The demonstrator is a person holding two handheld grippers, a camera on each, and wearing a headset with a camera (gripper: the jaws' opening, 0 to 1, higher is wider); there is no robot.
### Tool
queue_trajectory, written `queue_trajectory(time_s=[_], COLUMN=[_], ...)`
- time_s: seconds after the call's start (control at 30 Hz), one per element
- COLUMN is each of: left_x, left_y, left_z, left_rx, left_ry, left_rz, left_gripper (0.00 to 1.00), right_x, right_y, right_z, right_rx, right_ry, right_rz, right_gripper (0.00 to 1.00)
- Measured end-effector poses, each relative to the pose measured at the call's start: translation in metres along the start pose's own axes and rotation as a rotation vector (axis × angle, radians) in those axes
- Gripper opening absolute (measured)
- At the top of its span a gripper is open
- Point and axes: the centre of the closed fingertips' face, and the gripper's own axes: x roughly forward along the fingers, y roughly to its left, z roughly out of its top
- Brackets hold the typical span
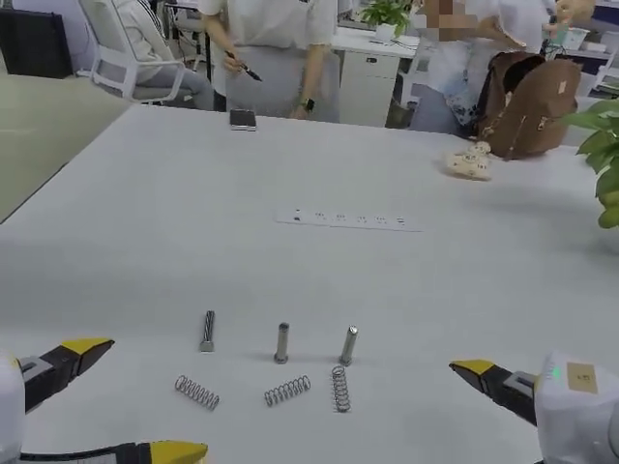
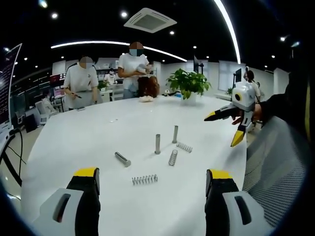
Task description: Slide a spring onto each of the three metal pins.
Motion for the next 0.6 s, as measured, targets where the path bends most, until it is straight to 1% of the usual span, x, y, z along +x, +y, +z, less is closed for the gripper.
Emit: queue_trajectory(time_s=[0.13, 0.27, 0.37, 0.6], left_x=[0.005, 0.012, 0.017, 0.029], left_y=[0.009, 0.014, 0.018, 0.032], left_z=[0.004, 0.005, 0.008, 0.012], left_rx=[-0.004, -0.006, 0.007, 0.022], left_ry=[0.005, 0.016, 0.024, 0.043], left_rz=[0.011, 0.015, 0.017, 0.039], left_gripper=[0.83, 0.79, 0.77, 0.68], right_x=[-0.001, -0.001, 0.0, 0.0], right_y=[-0.002, -0.002, -0.002, -0.003], right_z=[0.001, 0.0, 0.0, -0.001], right_rx=[0.01, 0.011, 0.011, 0.012], right_ry=[-0.005, -0.003, 0.0, 0.004], right_rz=[-0.007, -0.009, -0.008, -0.009], right_gripper=[0.96, 0.96, 0.96, 0.96])
